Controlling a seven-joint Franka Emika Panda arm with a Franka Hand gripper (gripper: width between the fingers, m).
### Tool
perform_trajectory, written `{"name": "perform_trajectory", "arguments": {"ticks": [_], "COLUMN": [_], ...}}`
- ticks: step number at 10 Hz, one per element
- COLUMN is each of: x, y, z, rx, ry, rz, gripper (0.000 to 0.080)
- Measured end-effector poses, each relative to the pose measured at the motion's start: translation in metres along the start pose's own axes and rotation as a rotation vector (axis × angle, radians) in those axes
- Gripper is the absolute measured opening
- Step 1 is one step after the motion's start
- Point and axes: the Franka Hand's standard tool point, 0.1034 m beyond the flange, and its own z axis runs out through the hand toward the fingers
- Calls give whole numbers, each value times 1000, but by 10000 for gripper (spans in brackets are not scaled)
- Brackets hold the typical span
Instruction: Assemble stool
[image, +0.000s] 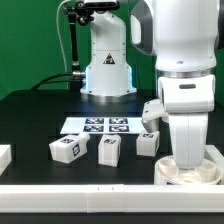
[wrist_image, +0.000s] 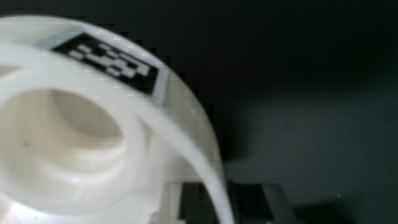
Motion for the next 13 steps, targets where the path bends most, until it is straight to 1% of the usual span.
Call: {"name": "perform_trajectory", "arguments": {"ticks": [2,3,4,5,6,7,8,9,10,11,12,13], "x": [-1,-1,-1,-1,0,1,1,-3,-13,-28,-44,-53], "y": [0,0,0,0,2,5,6,8,8,5,0,-4], "z": [0,0,0,0,-9,-21,-31,-44,-55,-62,-68,-69], "rx": [1,1,1,1,-6,-17,-26,-34,-46,-50,-48,-56], "ry": [0,0,0,0,-2,-3,-4,-9,-13,-19,-27,-27], "rz": [1,1,2,3,12,21,26,31,40,51,73,82], "gripper": [31,250,250,452,452,605,605,642,647,647,649,649]}}
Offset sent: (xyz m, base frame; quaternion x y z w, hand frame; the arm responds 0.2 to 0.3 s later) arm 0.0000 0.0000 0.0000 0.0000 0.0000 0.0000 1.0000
